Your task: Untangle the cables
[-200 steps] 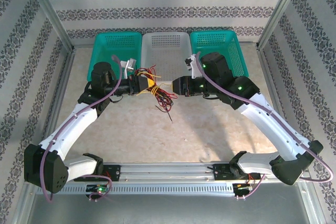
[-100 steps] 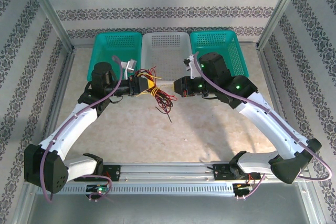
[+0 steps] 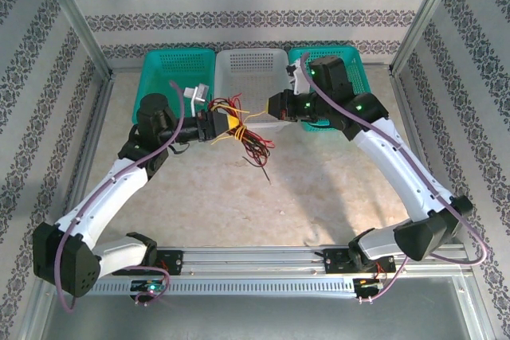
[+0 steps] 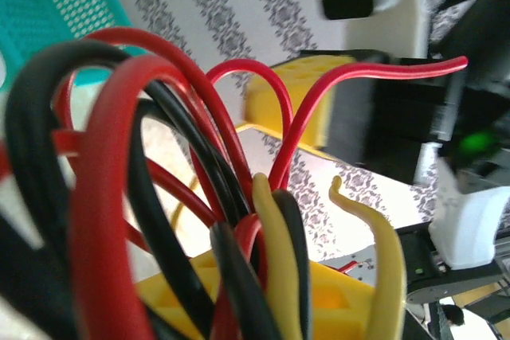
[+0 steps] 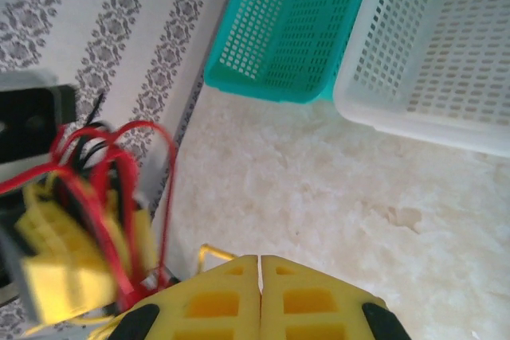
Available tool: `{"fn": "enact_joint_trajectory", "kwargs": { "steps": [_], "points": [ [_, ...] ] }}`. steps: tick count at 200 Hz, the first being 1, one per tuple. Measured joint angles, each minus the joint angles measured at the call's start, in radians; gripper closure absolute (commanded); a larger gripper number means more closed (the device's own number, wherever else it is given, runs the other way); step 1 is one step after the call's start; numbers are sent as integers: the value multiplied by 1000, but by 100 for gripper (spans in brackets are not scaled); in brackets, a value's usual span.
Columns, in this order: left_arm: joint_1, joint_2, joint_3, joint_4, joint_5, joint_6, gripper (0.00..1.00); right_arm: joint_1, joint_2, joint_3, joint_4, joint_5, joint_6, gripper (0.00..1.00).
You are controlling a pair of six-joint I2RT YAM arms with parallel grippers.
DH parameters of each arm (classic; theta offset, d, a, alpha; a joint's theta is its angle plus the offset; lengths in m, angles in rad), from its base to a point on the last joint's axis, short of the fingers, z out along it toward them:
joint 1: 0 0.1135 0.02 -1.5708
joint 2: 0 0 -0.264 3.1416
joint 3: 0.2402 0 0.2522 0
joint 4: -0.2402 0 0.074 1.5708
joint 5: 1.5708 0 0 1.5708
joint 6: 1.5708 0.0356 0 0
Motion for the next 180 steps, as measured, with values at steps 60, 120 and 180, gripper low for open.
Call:
{"fn": "enact_joint_trajectory", "kwargs": {
  "steps": [60, 120, 180],
  "points": [
    [-18, -20, 38, 248, -128, -181, 100, -9, 5, -190, 266, -108, 127, 100],
    [-35, -76, 5, 261, -476, -53, 100, 112, -118, -488, 620, -66, 302, 100],
    [-43, -68, -29, 262, -715, 156, 100, 237, -345, -663, 734, 122, 396, 100]
  ]
}}
